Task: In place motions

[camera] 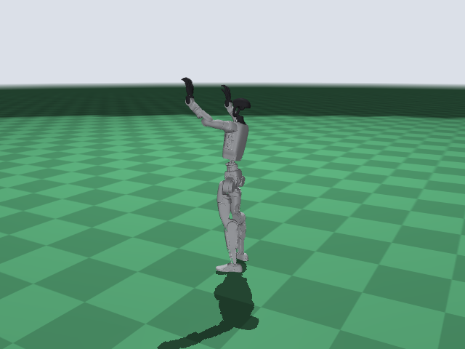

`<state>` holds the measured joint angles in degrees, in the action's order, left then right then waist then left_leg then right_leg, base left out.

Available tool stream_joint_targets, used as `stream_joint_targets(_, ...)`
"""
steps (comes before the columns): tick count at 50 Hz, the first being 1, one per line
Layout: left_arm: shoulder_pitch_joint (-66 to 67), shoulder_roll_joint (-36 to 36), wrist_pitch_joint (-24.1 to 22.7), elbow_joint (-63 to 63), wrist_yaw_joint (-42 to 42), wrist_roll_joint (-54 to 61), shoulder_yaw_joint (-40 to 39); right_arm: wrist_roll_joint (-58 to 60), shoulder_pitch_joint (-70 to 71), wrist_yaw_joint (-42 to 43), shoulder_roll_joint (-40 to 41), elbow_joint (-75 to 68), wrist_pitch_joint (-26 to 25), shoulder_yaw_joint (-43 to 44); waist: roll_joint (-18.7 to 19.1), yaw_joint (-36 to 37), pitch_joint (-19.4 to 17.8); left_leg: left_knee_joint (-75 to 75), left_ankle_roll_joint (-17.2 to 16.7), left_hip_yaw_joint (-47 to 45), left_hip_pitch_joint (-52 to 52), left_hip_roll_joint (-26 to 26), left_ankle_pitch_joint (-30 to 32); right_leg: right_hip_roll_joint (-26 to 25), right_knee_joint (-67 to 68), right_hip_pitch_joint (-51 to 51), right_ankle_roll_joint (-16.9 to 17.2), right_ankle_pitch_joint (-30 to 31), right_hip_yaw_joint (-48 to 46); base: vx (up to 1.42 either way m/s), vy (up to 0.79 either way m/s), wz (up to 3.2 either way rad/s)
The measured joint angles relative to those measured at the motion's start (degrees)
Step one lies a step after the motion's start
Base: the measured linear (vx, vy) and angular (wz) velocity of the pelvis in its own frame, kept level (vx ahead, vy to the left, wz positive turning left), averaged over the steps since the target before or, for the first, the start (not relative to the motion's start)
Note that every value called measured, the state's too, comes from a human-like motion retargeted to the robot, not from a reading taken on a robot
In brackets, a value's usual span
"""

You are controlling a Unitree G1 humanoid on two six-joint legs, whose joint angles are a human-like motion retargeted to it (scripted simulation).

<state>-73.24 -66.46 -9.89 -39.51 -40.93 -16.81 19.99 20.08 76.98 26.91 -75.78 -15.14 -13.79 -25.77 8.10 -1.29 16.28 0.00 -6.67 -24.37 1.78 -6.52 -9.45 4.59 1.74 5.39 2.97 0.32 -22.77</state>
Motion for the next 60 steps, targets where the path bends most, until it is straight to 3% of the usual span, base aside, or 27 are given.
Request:
stream_joint_targets(4,-9.30,-5.40,-3.32,18.65,-3.96,-17.35,10.78,12.82,11.46,8.01,-1.62,16.42,0.55,-9.54,0.04,-0.96,-0.40,-0.09,0.01,-0.03,-0.11,-0.06,0.00,-0.06,0.04,-0.02,0.02,0.02,-0.01,0.00,0.00,0.00)
stream_joint_targets(7,-12.59,-7.04,-6.90,25.11,-6.87,-20.08,12.98,14.47,17.23,14.69,0.50,19.63,4.32,-14.21,-0.01,-1.48,-1.01,-0.19,-0.01,-0.44,-0.59,-0.13,-0.10,-0.16,0.16,0.01,-0.02,0.13,0.59,0.02,-0.01,-0.14)
stream_joint_targets(10,-11.22,-7.09,-9.91,21.31,-10.07,-17.41,10.37,10.87,18.09,15.63,3.22,11.76,7.47,-15.99,-0.04,-0.81,-1.28,-0.32,-0.05,-1.13,-1.03,-0.18,-0.18,-0.26,0.29,0.27,-0.07,0.30,1.47,0.01,0.02,-0.24)
stream_joint_targets(12,-7.96,-6.07,-6.95,13.70,-6.69,-14.44,6.34,7.88,15.88,14.09,5.02,2.01,6.20,-14.59,-0.10,-0.31,-1.14,-0.32,-0.05,-1.29,-0.98,-0.19,-0.16,-0.26,0.34,0.46,-0.10,0.37,1.65,0.00,0.00,0.00)
stream_joint_targets(15,-1.65,-2.67,-1.55,-1.09,2.50,-5.13,-1.44,1.76,9.94,8.02,8.69,-14.59,3.22,-9.32,-0.05,-0.02,-0.61,-0.19,-0.08,-1.10,-0.64,-0.30,-0.06,-0.23,0.35,0.55,-0.09,0.39,1.33,0.00,0.00,0.00)
stream_joint_targets(18,4.64,0.78,7.14,-14.97,14.73,8.18,-11.09,-6.39,2.78,-5.34,12.38,-28.56,0.17,-0.02,0.12,-0.41,-0.30,-0.06,-0.08,-0.68,-0.20,-0.39,0.08,-0.20,0.27,0.46,-0.07,0.32,0.66,-0.01,0.01,0.12)
stream_joint_targets(21,11.21,3.58,6.28,-26.27,14.70,17.97,-19.40,-13.99,-4.44,-19.83,14.84,-39.10,0.03,9.58,0.46,-0.43,-0.39,-0.03,0.00,-0.40,-0.19,-0.42,0.06,-0.28,0.23,0.16,-0.05,0.22,0.24,-0.01,0.06,0.12)
stream_joint_targets(25,22.44,6.66,6.36,-32.20,14.24,18.27,-26.40,-20.24,-15.99,-31.89,16.47,-48.71,2.70,20.54,0.01,-1.01,-1.57,0.05,0.21,0.30,-1.36,-0.16,0.04,-0.30,0.01,-1.66,-0.09,0.00,-0.61,0.01,-0.02,0.10)
stream_joint_targets(30,39.71,16.10,7.74,-31.67,21.32,16.94,-34.22,-10.10,-36.22,-31.81,23.08,-50.72,4.32,33.40,-1.19,-2.46,-4.26,0.02,0.46,0.94,-3.80,0.20,0.13,-0.18,-0.07,-4.58,-0.18,-0.13,-1.38,0.02,-0.06,0.12)
stream_joint_targets(35,52.38,27.64,6.98,-38.36,28.88,12.83,-37.96,6.28,-52.84,-35.00,34.89,-51.82,4.19,39.00,-2.06,-3.83,-7.20,-0.11,0.46,0.82,-5.19,0.39,0.18,-0.11,-0.13,-5.78,-0.26,-0.03,-1.21,0.00,0.00,0.00)
stream_joint_targets(38,57.99,33.42,5.08,-46.86,31.24,8.92,-36.01,15.46,-58.38,-40.57,42.26,-59.12,3.83,38.79,-2.49,-4.87,-8.69,-0.20,0.43,0.70,-5.68,0.41,0.24,-0.10,-0.15,-6.11,-0.29,0.10,-1.05,-0.02,-0.06,-0.06)
stream_joint_targets(43,65.45,44.54,7.27,-56.49,33.38,3.49,-30.82,27.19,-62.98,-54.31,51.87,-75.28,-1.86,34.47,-2.33,-6.24,-11.57,-0.31,0.36,-0.11,-6.45,0.01,0.29,-0.45,-0.04,-6.17,-0.38,0.46,-0.13,-0.03,-0.02,-0.10)
stream_joint_targets(47,70.47,53.47,8.69,-57.48,37.54,0.89,-28.67,30.54,-69.13,-54.95,59.39,-80.95,-2.09,30.56,-2.98,-7.02,-13.87,-0.43,0.24,-0.51,-6.70,0.06,0.35,-0.36,-0.03,-5.95,-0.45,0.70,0.40,-0.02,-0.04,-0.08)
stream_joint_targets(50,73.78,58.82,9.29,-57.10,41.13,3.30,-25.17,25.53,-74.83,-51.96,64.12,-82.26,-1.34,30.10,-3.39,-6.70,-14.29,-0.43,0.17,-0.41,-6.17,0.11,0.46,-0.20,0.01,-5.49,-0.46,0.73,0.26,0.05,-0.05,0.05)
stream_joint_targets(53,77.17,63.56,9.04,-56.40,42.64,6.05,-22.98,12.90,-79.88,-52.28,67.51,-82.26,-0.73,29.22,-3.28,-4.92,-13.57,-0.37,-0.06,-1.72,-5.58,-0.37,0.38,-0.11,0.92,-3.88,-0.22,0.63,1.52,0.05,-0.04,-0.39)
stream_joint_targets(57,79.53,68.17,9.03,-55.32,39.44,7.25,-23.05,-4.75,-82.57,-45.87,69.47,-82.26,0.49,29.05,-2.96,-1.38,-12.14,1.40,-1.98,-5.39,-4.27,-3.37,0.10,1.20,4.08,-0.33,1.44,-0.11,5.79,0.00,0.00,-0.80)
stream_joint_targets(60,79.54,67.12,8.32,-54.93,38.67,9.40,-22.97,-9.06,-82.01,-44.49,68.00,-82.26,4.47,29.34,-3.21,-2.72,-11.87,0.52,-0.74,-4.38,-4.08,-1.31,0.33,-0.72,1.73,-1.08,-0.96,0.83,4.36,-0.01,0.00,0.28)
